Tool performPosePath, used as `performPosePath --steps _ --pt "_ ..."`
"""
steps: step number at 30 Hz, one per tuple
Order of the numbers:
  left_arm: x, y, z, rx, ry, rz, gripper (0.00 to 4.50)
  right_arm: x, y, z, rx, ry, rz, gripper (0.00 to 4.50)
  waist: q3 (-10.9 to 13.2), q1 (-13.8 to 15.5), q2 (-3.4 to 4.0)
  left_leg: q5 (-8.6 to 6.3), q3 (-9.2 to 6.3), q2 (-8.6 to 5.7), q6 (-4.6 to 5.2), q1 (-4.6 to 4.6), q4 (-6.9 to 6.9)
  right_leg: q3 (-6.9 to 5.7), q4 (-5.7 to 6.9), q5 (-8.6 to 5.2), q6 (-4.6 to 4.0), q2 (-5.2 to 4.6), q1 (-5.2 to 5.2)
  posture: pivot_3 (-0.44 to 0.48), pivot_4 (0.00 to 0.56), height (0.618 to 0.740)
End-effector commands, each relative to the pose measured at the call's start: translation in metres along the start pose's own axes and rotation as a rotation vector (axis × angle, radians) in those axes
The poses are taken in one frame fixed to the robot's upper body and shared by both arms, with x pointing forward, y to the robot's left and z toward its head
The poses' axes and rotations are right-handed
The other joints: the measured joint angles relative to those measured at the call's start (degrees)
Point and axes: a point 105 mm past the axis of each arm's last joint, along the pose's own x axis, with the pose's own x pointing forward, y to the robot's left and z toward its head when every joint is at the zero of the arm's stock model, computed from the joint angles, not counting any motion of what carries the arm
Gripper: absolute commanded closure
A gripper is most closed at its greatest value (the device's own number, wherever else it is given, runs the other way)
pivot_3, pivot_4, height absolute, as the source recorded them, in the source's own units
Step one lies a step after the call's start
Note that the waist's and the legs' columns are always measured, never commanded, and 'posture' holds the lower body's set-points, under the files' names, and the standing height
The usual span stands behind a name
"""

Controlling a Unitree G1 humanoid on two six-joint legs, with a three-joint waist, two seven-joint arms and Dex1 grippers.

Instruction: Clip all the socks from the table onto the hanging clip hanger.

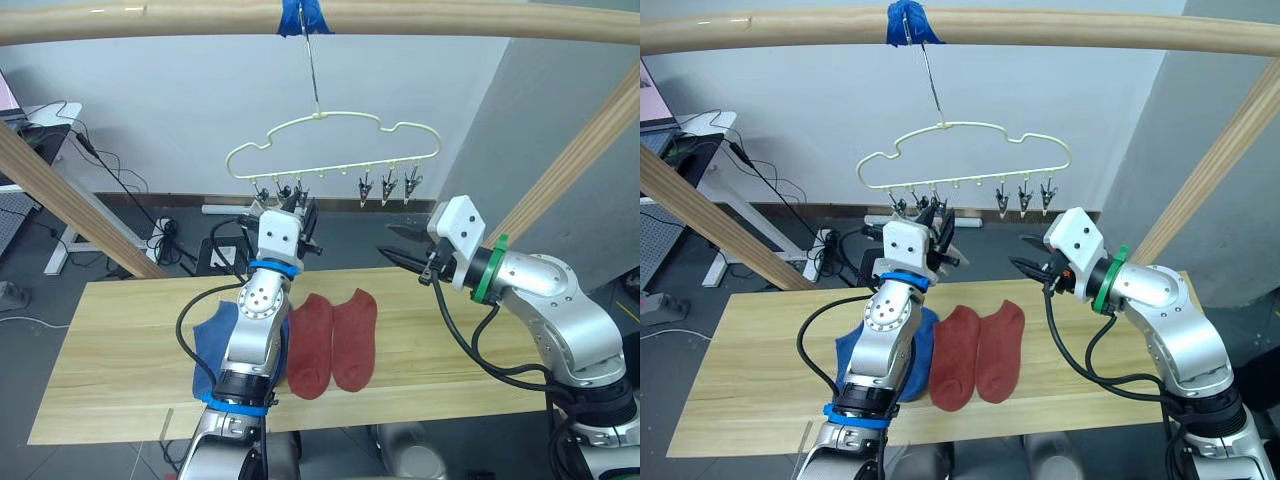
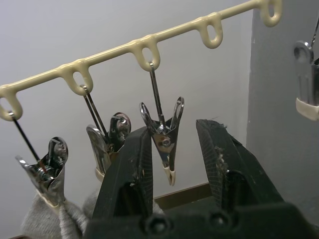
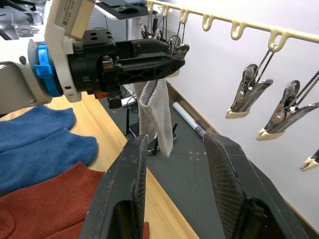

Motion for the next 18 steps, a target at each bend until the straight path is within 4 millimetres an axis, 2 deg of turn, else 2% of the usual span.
performPosePath --steps 1,18 --pt "0.0050 0.0062 0.0123 0.024 -0.053 0.020 2.94 -0.0023 -0.0004 0.0123 -0.033 -0.047 0.002 2.66 0.0 0.0 -0.01 0.00 0.00 0.00 0.00 0.00 0.00 0.00 0.00 0.00 0.00 0.00 0.00 -0.306 0.241 0.730" --pt "0.0099 0.0077 0.0194 0.025 -0.084 0.034 2.94 -0.0015 0.0034 0.0132 -0.022 -0.056 0.022 2.66 0.0 0.0 -0.01 0.00 0.00 0.00 0.00 0.00 0.01 0.00 0.00 0.00 0.00 0.00 0.00 -0.305 0.240 0.730"
